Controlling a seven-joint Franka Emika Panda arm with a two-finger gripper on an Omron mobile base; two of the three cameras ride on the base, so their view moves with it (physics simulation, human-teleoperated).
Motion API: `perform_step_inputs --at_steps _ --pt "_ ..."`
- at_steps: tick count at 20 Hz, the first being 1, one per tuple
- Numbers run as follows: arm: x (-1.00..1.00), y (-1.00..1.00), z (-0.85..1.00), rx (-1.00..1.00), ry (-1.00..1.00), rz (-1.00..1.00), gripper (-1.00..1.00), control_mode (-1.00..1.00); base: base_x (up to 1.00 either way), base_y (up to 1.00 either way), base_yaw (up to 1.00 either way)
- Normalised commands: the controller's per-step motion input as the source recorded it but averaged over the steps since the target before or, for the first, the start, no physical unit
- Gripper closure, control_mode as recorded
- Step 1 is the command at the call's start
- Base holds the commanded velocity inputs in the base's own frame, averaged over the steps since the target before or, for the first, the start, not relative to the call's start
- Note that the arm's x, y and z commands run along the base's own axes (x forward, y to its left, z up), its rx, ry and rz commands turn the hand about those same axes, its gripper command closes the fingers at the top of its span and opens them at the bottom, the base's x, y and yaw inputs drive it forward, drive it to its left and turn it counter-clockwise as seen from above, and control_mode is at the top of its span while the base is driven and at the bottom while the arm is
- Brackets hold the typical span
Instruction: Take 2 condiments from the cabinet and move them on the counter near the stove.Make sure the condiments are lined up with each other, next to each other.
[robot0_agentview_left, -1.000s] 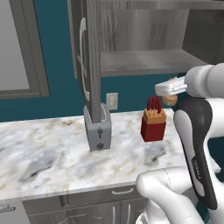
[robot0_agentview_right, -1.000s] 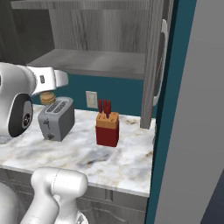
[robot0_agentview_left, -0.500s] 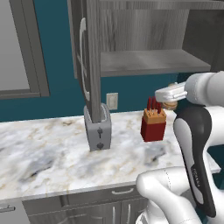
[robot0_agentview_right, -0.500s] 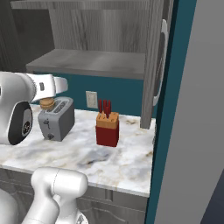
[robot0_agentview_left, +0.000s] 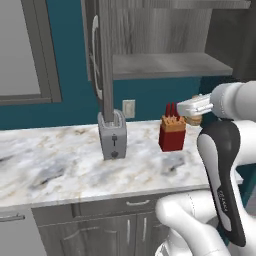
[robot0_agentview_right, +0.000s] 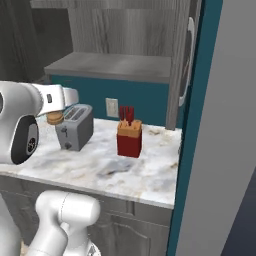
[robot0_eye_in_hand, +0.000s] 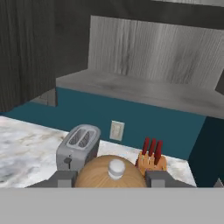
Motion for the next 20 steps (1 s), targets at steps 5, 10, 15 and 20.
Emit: perform_step_inputs --at_steps 5,10,15,20 --pt "0.00 0.00 0.00 0.00 0.00 0.00 1.00 1.00 -0.99 0.17 0.50" --pt "0.00 0.00 0.00 0.00 0.00 0.00 1.00 1.00 -0.45 0.68 0.89" --pt "0.00 0.00 0.00 0.00 0.00 0.00 1.00 1.00 -0.23 0.25 1.00" --pt "0.00 0.00 0.00 0.00 0.00 0.00 1.00 1.00 -0.03 0.20 1.00"
